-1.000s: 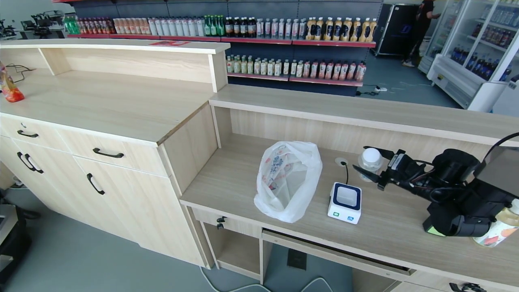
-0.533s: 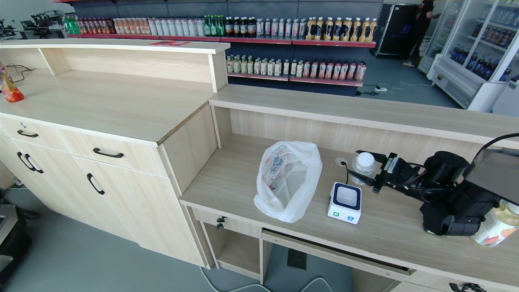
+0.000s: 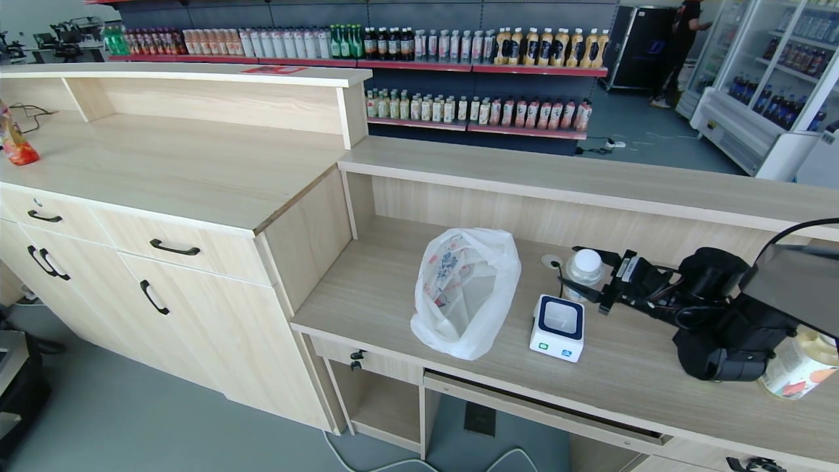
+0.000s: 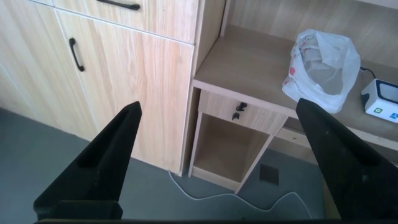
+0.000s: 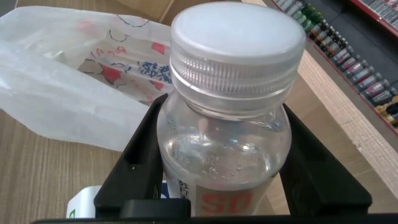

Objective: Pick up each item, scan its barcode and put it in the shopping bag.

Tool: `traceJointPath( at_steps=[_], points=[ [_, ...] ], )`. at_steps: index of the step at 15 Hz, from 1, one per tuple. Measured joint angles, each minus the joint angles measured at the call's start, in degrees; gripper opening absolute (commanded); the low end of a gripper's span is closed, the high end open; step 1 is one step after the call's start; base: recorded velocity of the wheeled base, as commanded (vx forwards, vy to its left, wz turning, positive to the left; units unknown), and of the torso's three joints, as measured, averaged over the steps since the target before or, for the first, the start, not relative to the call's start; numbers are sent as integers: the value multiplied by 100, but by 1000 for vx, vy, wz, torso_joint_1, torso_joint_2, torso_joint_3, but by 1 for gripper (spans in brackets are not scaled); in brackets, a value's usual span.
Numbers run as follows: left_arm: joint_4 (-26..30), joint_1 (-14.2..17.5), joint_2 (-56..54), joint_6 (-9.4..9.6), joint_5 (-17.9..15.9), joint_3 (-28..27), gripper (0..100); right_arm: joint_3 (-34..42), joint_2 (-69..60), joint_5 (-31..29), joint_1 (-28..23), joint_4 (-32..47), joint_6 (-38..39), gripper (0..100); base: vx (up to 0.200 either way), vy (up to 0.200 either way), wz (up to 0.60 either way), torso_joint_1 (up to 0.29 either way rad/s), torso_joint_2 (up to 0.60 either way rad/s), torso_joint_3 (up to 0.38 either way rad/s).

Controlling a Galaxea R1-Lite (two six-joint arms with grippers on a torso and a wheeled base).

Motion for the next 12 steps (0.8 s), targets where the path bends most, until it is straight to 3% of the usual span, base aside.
traceJointPath(
  at_steps=[12],
  points=[
    [2,0,0,-1,0,0,100,-221,190,52,26,0,15,0,0,0,0,0,0,0]
  ],
)
